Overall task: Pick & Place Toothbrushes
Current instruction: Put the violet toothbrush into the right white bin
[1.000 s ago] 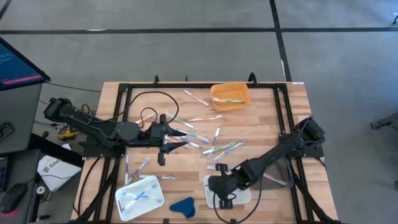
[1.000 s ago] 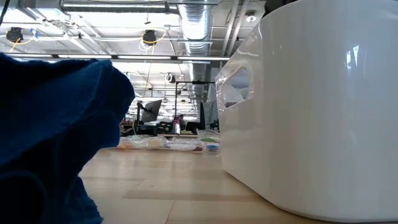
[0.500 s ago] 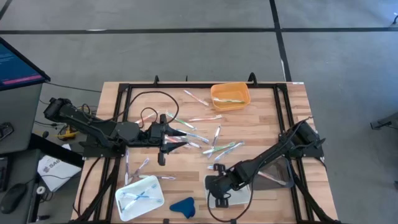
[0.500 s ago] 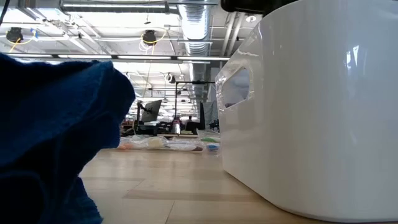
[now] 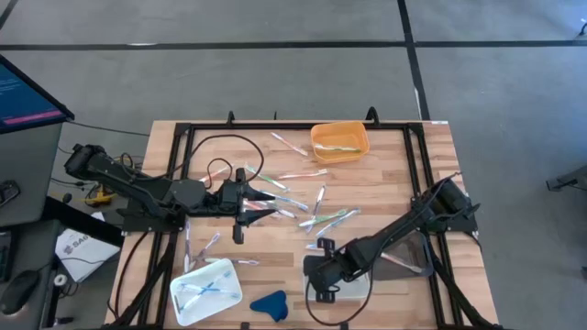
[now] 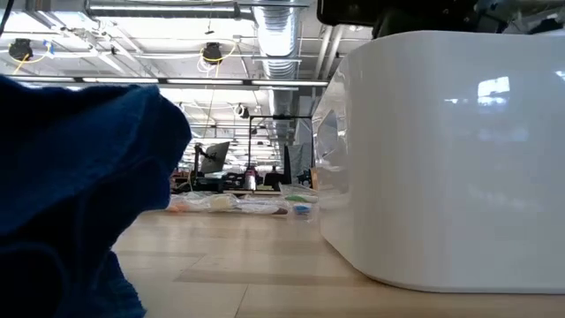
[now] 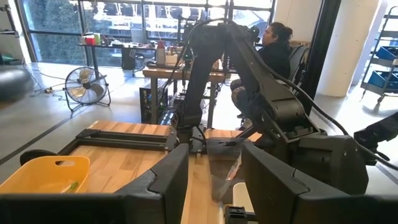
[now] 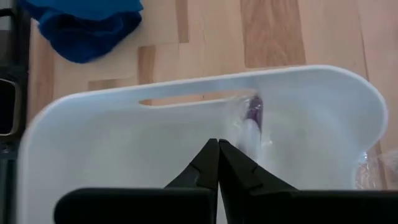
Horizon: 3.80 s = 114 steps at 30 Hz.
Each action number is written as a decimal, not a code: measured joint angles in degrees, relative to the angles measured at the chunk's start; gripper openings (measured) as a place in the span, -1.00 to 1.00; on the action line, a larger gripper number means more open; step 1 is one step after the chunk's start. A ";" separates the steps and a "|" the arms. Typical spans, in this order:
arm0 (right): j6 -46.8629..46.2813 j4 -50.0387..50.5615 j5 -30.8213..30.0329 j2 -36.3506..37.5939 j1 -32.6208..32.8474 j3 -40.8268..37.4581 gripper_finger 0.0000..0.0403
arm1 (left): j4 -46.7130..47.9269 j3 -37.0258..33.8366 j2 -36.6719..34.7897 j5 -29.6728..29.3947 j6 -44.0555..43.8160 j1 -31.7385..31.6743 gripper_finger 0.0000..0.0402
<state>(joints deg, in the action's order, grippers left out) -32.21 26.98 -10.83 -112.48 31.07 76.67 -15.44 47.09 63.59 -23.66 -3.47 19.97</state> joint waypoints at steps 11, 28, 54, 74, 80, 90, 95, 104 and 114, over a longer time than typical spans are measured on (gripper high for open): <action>1.13 3.26 -4.26 0.06 0.39 3.07 -1.00 | 0.02 0.00 0.00 0.00 -0.02 0.02 -0.28; -1.29 4.35 -4.31 -0.29 -0.11 0.91 -1.00 | 0.02 0.00 0.00 0.00 -0.02 0.00 -0.28; 15.64 12.00 -8.53 0.26 -0.45 14.41 -1.00 | 0.33 0.00 0.00 0.02 -0.02 0.00 -0.28; 28.54 -15.90 -0.56 15.78 -7.05 -5.17 -1.00 | 5.29 0.02 0.31 -0.02 -5.80 1.66 -0.28; 34.96 -25.04 8.33 22.63 -10.87 -9.31 -1.00 | 5.11 0.02 1.95 0.04 -6.02 3.92 -0.28; 39.26 -36.64 30.04 30.66 -19.53 -14.06 -1.00 | 8.71 0.00 5.57 -0.29 -14.56 3.29 -0.28; 39.26 -37.13 36.50 34.02 -22.76 -18.01 -1.00 | 17.46 0.04 5.11 -0.30 -23.27 2.27 -0.30; 34.99 -48.53 40.90 48.23 -28.74 -29.36 -1.00 | 32.09 0.01 4.35 7.74 -28.58 -6.16 -0.46; 33.64 -49.35 40.91 60.23 -29.79 -36.11 -1.00 | 33.60 0.04 5.61 22.62 -29.92 -7.82 -0.55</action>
<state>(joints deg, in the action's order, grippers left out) 1.43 -22.37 30.08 -52.25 1.28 40.57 18.16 47.13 69.20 -1.04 -33.39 12.15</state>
